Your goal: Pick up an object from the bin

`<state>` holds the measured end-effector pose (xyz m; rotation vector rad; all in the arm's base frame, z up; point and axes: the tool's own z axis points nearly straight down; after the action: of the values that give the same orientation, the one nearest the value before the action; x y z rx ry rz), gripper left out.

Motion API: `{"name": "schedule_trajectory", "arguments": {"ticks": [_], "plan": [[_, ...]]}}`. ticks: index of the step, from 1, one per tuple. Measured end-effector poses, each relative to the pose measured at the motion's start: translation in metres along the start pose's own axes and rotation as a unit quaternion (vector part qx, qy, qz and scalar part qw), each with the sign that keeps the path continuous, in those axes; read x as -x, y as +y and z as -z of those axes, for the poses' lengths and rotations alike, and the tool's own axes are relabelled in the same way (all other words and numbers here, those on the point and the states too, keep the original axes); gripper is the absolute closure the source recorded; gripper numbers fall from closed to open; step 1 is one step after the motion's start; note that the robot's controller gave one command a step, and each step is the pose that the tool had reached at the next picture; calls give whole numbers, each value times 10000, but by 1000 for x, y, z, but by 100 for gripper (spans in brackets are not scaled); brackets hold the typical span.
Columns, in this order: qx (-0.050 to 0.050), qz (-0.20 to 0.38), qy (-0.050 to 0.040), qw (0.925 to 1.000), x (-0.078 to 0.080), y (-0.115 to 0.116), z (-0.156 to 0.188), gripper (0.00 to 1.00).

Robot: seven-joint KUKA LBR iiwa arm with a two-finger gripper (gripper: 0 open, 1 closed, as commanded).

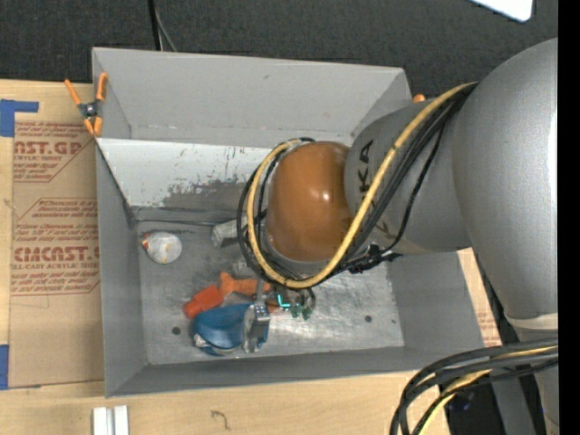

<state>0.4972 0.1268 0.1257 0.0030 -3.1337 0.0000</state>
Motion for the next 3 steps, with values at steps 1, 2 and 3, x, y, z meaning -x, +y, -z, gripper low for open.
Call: {"name": "schedule_trajectory", "arguments": {"ticks": [1,2,3], "plan": [[5,-6,-35,10000,2,0,4,0],[8,-114,-34,9999,0,13,-51,100],[8,-115,-34,9999,0,13,-51,100]]}}
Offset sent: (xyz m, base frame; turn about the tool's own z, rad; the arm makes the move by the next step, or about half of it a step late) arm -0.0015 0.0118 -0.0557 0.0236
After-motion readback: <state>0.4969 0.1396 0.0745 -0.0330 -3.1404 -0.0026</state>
